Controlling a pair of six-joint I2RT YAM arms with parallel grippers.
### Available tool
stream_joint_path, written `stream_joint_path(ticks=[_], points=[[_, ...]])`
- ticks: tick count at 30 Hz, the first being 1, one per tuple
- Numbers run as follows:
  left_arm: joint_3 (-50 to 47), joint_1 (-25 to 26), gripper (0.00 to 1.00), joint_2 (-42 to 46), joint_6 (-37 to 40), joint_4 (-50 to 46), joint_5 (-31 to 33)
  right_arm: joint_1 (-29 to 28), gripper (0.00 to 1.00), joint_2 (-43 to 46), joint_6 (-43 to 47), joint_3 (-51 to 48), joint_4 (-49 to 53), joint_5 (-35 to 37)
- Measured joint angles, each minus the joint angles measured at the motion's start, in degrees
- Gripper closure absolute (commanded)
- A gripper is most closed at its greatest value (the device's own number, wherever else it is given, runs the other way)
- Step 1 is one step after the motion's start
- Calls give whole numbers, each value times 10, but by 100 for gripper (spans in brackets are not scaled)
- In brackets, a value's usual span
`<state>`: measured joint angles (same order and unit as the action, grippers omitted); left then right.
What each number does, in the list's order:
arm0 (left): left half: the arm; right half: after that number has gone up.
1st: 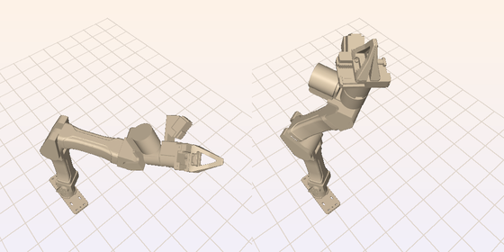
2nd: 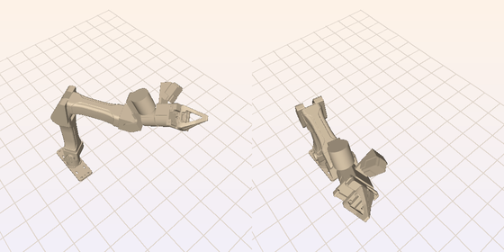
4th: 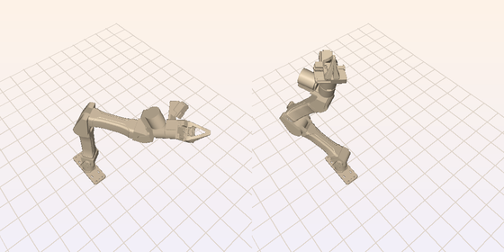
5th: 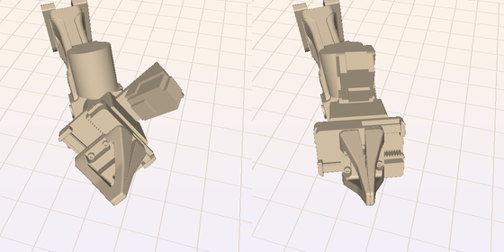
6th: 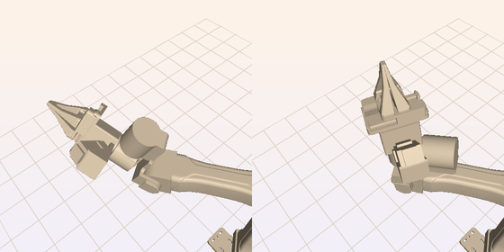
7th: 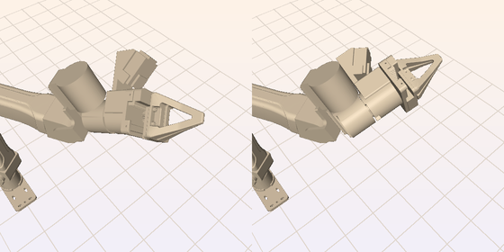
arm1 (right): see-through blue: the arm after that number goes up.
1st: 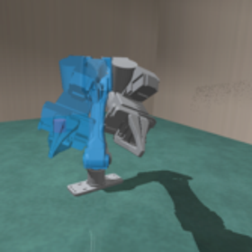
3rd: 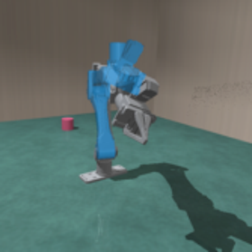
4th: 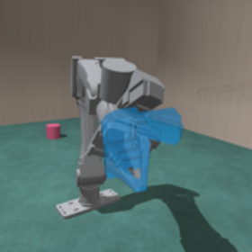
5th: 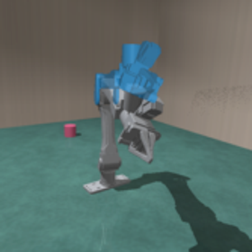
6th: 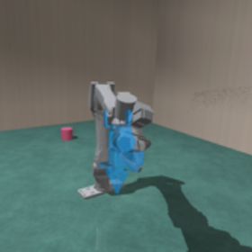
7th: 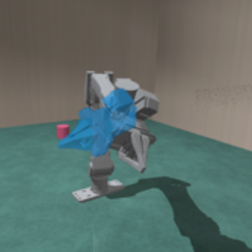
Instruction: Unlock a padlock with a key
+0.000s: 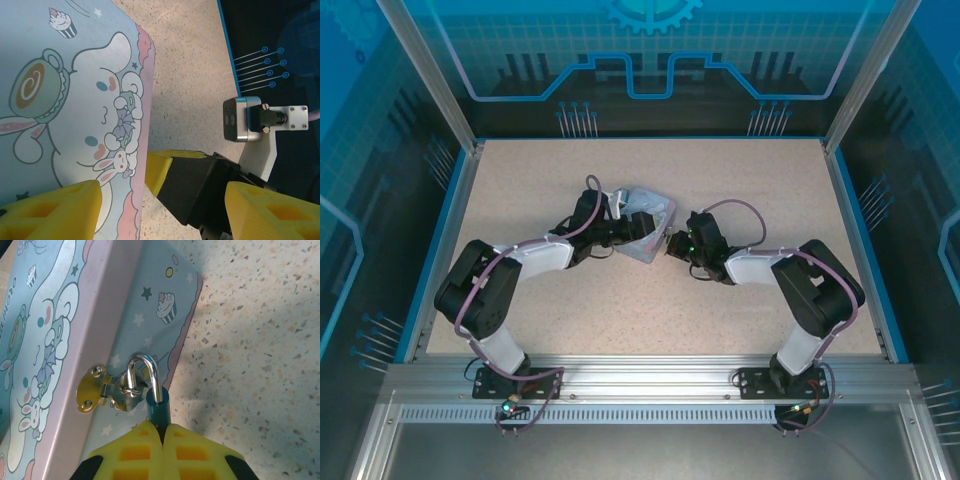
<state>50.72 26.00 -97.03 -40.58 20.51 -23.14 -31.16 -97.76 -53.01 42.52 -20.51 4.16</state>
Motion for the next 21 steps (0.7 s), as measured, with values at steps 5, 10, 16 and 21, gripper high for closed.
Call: stream_joint_path(ticks=[5,10,16,21], points=[[0,2,31,0,0,2,0,6,100,0,28,0,-1,6],[0,2,30,0,0,2,0,30,100,0,41,1,-10,29],[0,-3,29,0,0,2,-4,43,100,3,57,2,-14,32],[3,-46,29,2,11,-14,-19,47,100,71,108,2,63,24]])
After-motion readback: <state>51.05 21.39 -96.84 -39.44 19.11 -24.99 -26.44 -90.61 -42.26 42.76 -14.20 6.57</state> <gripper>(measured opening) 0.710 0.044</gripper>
